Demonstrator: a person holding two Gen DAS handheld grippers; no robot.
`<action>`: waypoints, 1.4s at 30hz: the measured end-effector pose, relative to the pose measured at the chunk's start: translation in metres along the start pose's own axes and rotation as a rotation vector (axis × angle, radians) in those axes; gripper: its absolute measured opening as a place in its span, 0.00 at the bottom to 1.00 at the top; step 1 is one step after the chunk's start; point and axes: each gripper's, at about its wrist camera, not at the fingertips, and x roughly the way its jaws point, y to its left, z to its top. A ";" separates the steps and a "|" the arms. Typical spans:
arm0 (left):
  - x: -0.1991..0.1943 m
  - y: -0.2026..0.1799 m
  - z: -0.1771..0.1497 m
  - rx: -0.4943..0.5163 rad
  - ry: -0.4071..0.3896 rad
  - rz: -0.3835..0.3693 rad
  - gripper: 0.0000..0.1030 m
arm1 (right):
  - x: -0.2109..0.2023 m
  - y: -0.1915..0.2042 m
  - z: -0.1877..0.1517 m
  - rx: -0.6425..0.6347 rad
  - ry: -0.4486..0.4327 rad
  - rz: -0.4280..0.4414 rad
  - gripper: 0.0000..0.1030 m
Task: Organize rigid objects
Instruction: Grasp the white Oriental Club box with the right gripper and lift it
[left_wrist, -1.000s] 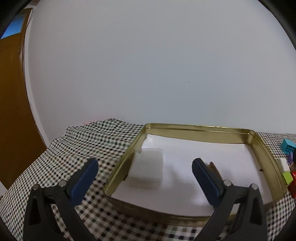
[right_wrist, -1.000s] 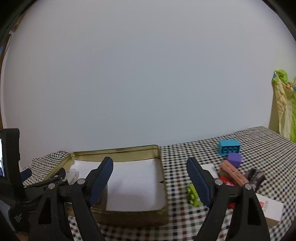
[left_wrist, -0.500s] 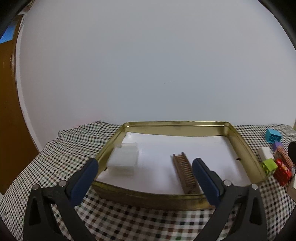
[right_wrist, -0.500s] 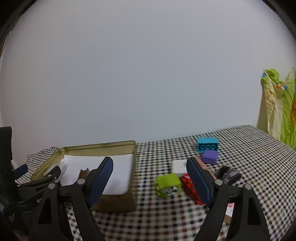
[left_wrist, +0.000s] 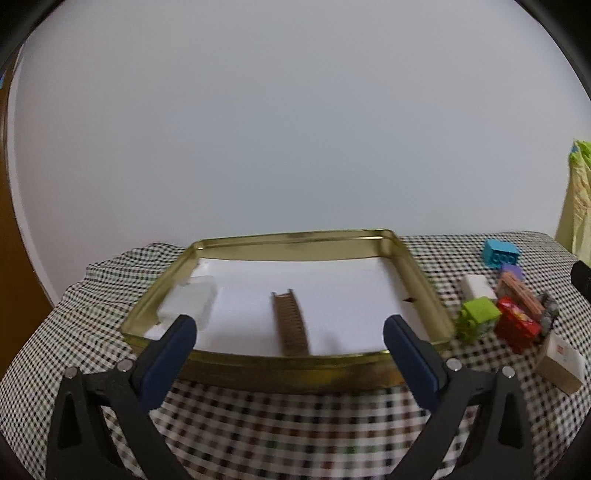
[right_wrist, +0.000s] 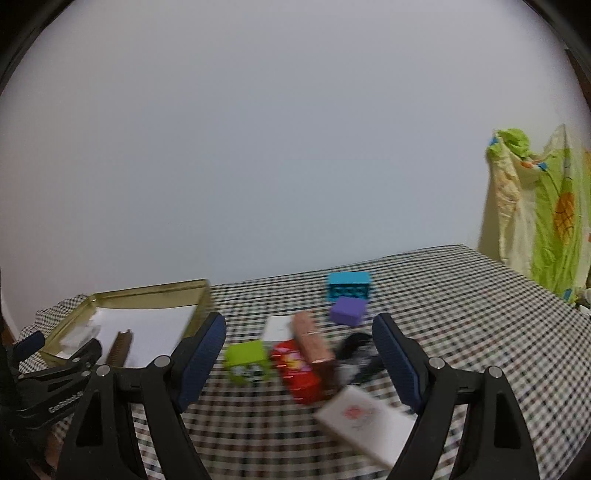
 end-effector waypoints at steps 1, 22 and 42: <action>-0.001 -0.004 0.000 0.005 0.001 -0.008 1.00 | 0.000 -0.008 0.000 0.004 0.002 -0.012 0.81; -0.020 -0.095 -0.011 0.135 0.079 -0.181 1.00 | 0.009 -0.068 -0.016 -0.164 0.348 0.209 0.81; -0.009 -0.097 -0.016 0.124 0.150 -0.200 0.99 | 0.030 -0.048 -0.024 -0.292 0.511 0.317 0.42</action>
